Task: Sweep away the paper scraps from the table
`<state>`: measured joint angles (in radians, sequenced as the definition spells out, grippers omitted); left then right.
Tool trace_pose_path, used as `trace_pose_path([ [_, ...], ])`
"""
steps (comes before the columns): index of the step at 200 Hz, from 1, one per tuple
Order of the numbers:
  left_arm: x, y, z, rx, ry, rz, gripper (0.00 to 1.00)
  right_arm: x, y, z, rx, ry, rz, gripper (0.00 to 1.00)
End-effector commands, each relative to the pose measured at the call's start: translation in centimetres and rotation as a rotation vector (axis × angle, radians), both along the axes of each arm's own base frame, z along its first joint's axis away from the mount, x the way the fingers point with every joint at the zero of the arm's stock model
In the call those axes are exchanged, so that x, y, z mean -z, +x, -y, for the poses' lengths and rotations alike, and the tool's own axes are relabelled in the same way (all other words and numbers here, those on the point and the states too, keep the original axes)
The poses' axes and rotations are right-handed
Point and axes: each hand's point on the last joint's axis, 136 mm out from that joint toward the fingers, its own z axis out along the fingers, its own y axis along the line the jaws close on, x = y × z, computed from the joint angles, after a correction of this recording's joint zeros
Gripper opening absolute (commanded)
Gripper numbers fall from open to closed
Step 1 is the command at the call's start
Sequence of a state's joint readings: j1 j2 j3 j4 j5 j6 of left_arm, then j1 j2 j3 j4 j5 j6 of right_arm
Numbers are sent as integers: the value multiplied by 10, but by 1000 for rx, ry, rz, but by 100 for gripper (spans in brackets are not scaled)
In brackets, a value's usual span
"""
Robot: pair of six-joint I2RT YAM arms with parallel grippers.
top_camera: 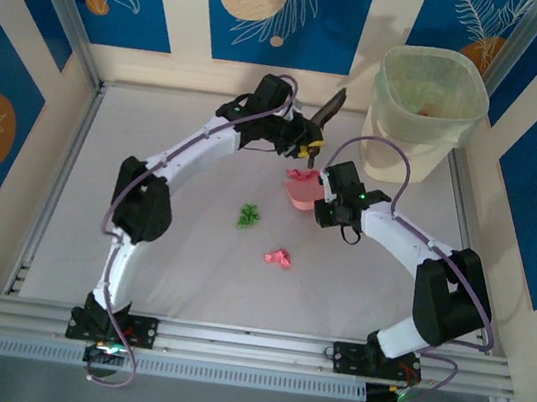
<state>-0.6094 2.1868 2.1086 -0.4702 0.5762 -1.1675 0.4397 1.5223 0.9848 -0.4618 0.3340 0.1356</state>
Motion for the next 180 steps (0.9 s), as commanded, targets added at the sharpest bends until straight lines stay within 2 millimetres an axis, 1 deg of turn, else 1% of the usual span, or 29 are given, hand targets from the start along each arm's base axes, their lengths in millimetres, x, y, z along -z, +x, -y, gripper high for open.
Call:
trace_pose_path([
  [1,15,6,7,57,7,15,0,16,-9,10,29,-36,-42,0],
  [35,42,1,-2,46,37,-48,0,19,-14,16,34,-53,-32,0],
  [70,50,-5,-16,45,43,-79,0,24,-10,17,60,-61,-37,0],
  [99,62,-19,-23,74,21,-144,0,32,-7,17,92,-90,-62,0],
  [110,63,-25,-25,87,18,-158,0,37,-7,17,99,-99,-74,0],
  [135,64,-36,-27,120,7,-180,0,40,-6,17,110,-140,-83,0],
  [160,60,-51,-24,185,-35,-204,0,41,-4,16,110,-146,-81,0],
  [180,59,-66,-21,241,-73,-242,0,39,-4,16,113,-149,-74,0],
])
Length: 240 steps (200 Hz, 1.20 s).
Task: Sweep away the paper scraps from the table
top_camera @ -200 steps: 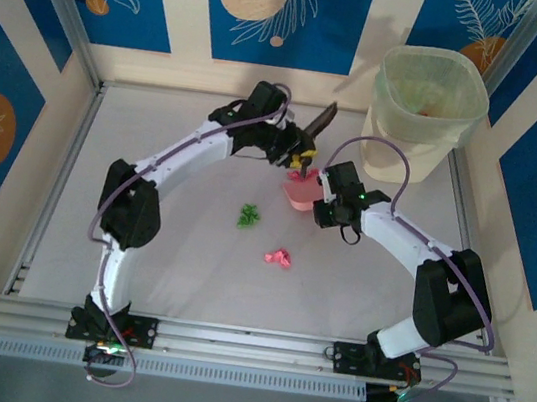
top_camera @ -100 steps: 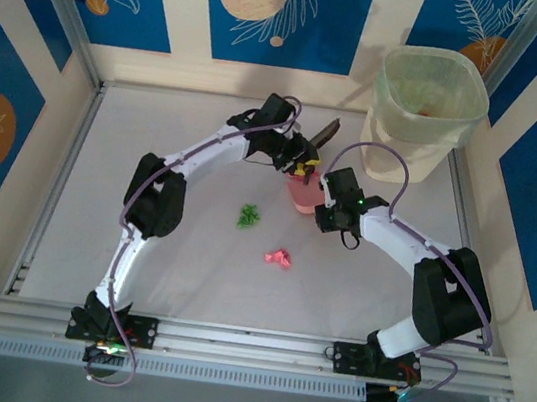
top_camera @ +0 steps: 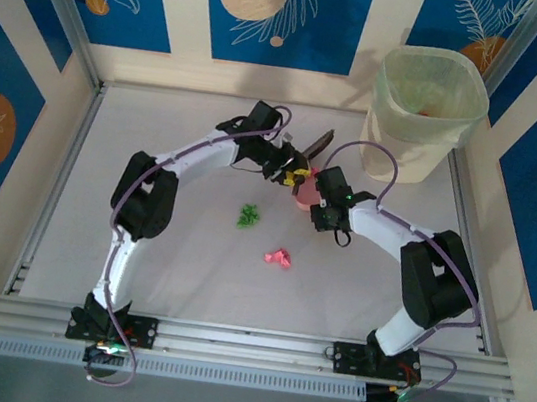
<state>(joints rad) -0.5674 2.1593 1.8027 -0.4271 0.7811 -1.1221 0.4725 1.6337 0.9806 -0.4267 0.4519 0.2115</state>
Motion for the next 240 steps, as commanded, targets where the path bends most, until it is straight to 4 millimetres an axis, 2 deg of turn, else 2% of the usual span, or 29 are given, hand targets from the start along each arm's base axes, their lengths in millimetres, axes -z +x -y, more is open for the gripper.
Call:
trace_pose_path([
  [1,-27,-25,4,100,-104,-17,0,6,-9,10,29,-51,-44,0],
  [38,-41,-45,2,137,-177,-28,0,-2,-6,8,18,-31,3,0],
  [74,-52,-48,-2,133,-207,-10,0,-8,-8,7,6,-15,34,0],
  [121,-80,-46,-1,153,-273,74,0,-19,-9,3,-41,-9,112,0],
  [162,-96,-43,-20,110,-236,158,0,-31,-5,2,-67,7,194,0],
  [191,-115,-46,-30,95,-235,237,0,-37,-5,0,-76,29,224,0],
  [224,-112,-46,-35,88,-214,251,0,-41,-7,-3,-99,23,259,0],
  [240,-118,-45,-44,73,-194,286,0,-49,-8,-5,-109,31,296,0],
])
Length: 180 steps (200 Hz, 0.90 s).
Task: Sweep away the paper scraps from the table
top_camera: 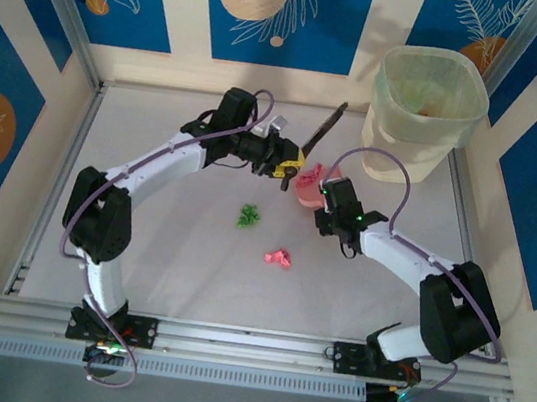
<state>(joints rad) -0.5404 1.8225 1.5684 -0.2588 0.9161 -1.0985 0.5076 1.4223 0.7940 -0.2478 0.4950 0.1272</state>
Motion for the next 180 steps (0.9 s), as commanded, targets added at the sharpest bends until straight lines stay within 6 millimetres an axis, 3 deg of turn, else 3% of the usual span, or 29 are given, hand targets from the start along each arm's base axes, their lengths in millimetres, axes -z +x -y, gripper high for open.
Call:
trace_pose_path([
  [1,-9,4,-16,-24,19,88,0,-21,2,-5,-25,16,97,0],
  [22,-19,6,-42,-80,71,127,0,-42,0,-6,-15,29,157,0],
  [60,-27,-2,-98,-186,313,277,0,-74,3,-9,5,45,227,0],
  [103,-37,-3,-136,-344,405,349,0,-116,7,-9,30,45,270,0],
  [154,4,1,-150,-392,506,208,0,-185,18,-12,40,111,281,0],
  [180,9,4,-149,-393,513,180,0,-217,25,-8,81,187,248,0],
])
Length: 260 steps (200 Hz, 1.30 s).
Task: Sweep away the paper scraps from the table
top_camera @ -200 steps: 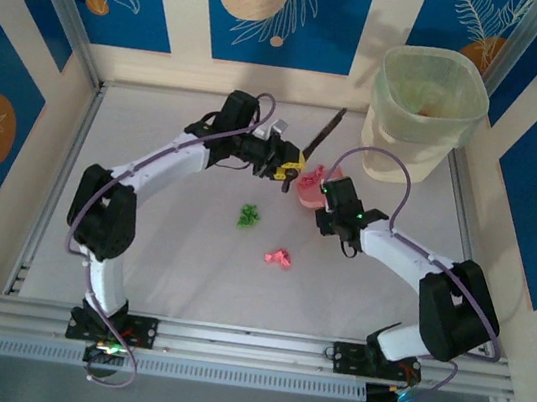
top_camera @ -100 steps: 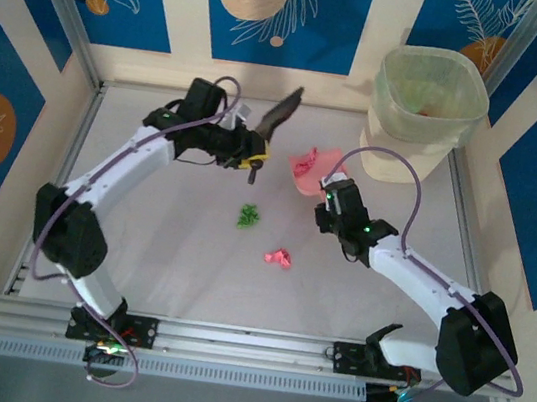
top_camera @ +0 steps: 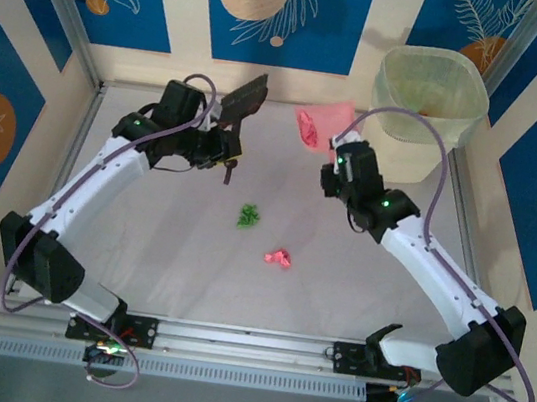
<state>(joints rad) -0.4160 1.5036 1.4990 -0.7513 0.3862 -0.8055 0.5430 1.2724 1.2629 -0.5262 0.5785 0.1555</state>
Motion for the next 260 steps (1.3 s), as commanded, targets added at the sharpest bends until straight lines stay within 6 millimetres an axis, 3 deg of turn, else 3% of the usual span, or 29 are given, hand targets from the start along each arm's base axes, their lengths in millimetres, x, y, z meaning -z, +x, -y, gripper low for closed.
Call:
trace_pose_path([
  [1,4,7,-7,-33,22,-12,0,-14,-1,7,26,57,-76,0],
  [54,7,7,-4,-30,9,-32,0,-57,19,39,130,282,-182,0],
  [72,5,5,-5,-29,11,-29,0,-70,27,59,205,374,-200,0],
  [112,0,0,-11,-41,25,-19,0,-95,41,77,250,621,-227,0],
  [182,6,-3,-15,-64,41,-37,0,-107,82,115,306,1179,-371,0],
  [209,12,-3,-13,-73,41,-47,0,-121,90,117,273,1288,-396,0],
  [260,12,1,-7,-77,38,-42,0,-118,98,137,344,1513,-482,0],
])
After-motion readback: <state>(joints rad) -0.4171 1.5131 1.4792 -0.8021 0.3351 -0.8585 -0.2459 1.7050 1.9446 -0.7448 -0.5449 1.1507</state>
